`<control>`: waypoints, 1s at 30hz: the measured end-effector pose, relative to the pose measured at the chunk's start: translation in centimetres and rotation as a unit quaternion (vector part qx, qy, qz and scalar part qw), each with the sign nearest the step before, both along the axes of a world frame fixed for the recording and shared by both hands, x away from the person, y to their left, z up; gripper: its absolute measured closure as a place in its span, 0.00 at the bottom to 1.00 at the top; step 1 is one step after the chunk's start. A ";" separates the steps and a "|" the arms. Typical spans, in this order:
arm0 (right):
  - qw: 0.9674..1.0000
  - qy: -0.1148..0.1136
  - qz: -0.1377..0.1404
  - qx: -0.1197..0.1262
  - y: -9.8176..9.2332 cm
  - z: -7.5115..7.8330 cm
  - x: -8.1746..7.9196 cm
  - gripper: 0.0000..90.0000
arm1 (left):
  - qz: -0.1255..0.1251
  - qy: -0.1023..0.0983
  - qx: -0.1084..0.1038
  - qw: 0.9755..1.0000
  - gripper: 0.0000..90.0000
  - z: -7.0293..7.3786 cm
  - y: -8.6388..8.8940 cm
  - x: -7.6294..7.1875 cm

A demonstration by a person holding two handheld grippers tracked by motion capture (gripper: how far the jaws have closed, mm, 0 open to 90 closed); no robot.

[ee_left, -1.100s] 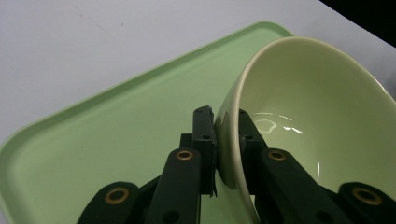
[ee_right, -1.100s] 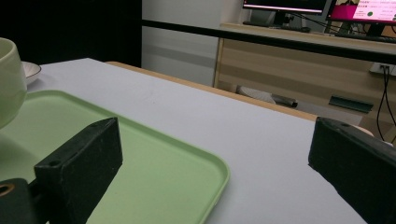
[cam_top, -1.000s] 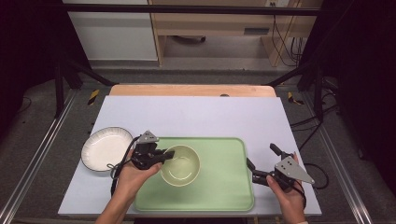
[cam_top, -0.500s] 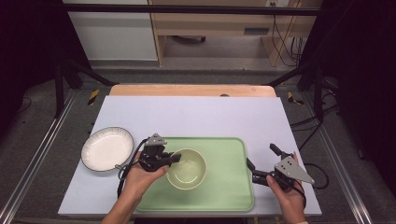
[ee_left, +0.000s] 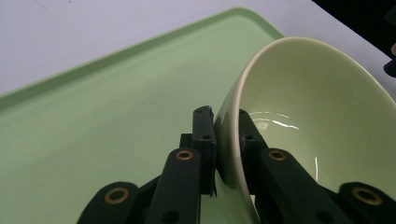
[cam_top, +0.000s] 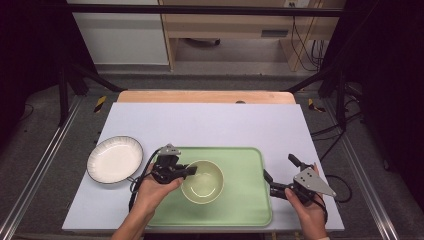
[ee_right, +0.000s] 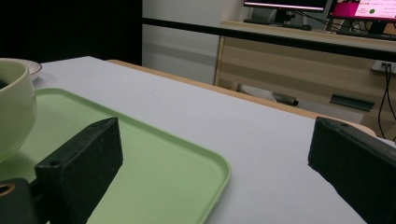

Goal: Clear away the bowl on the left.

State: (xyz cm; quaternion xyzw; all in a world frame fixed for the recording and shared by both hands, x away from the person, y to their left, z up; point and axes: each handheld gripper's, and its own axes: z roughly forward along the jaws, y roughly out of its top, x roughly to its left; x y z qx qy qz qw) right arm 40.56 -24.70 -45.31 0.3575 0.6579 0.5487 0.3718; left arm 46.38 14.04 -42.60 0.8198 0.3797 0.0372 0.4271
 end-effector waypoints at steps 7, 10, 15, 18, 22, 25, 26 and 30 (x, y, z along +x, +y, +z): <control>1.000 0.001 0.002 0.000 0.0 0.0 0.0 0.04 | -0.004 0.009 0.004 1.000 0.91 -0.7 -0.5 0.0; 1.000 0.003 0.002 0.000 0.0 0.0 0.0 0.04 | -0.008 0.012 0.007 1.000 0.91 -0.8 -0.6 0.0; 1.000 0.003 0.003 0.000 0.1 0.0 0.0 0.04 | -0.005 0.014 0.011 1.000 0.91 -1.2 -0.7 0.0; 1.000 0.003 0.003 0.001 0.1 0.0 0.0 0.04 | -0.004 0.014 0.012 1.000 0.91 -1.3 -0.8 0.1; 1.000 0.003 0.003 0.001 0.1 0.0 0.0 0.04 | -0.002 0.013 0.017 1.000 0.91 -1.4 -0.8 0.1; 1.000 0.003 0.003 0.001 0.0 0.0 0.0 0.04 | -0.001 0.016 0.016 1.000 0.91 -1.5 -0.9 0.1; 1.000 0.004 0.003 0.001 0.1 0.0 0.0 0.04 | -0.001 0.016 0.016 1.000 0.91 -1.5 -0.9 0.1; 1.000 0.004 0.003 0.001 0.1 0.0 0.0 0.04 | 0.001 0.017 0.019 1.000 0.91 -1.6 -0.8 0.2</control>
